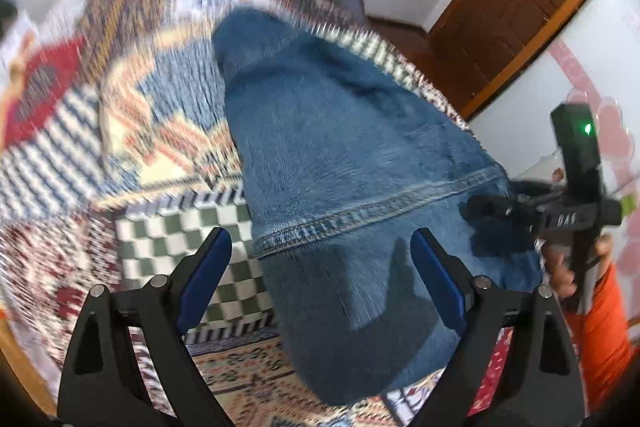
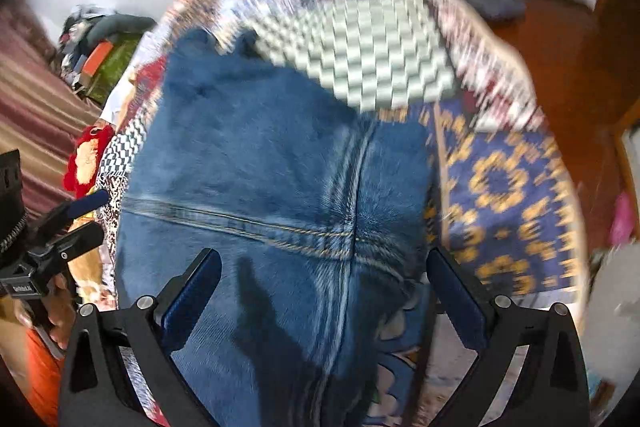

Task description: Fold large clothes

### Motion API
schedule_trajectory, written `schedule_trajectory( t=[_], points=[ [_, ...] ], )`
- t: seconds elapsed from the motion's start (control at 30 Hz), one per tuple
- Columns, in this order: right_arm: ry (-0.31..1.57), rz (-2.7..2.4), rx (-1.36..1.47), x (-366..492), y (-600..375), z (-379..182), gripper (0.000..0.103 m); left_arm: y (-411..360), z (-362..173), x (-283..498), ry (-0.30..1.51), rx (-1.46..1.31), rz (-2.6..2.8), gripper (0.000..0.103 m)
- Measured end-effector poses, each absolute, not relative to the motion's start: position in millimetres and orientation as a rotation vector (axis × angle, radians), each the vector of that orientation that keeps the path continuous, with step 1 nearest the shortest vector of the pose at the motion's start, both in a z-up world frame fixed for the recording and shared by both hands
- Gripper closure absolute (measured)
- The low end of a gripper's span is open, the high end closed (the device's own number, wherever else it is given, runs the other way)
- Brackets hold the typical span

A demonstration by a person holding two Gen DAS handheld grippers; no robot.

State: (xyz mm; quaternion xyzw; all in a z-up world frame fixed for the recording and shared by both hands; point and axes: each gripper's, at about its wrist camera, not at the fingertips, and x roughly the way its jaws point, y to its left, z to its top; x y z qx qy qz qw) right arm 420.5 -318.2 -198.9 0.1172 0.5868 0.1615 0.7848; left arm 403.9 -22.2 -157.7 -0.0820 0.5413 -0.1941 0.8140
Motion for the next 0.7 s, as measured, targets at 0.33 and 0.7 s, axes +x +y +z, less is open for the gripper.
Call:
schedule_trajectory(
  t=[0.33, 0.7],
  points=[
    [1.296, 0.436, 0.257, 440, -315, -231, 0.000, -13, -212, 438, 1.247, -0.424, -0.494, 0.001],
    [1.311, 0.434, 0.401, 471, -297, -249, 0.004, -44, -213, 458, 1.254, -0.426, -0.455, 0.010]
  ],
)
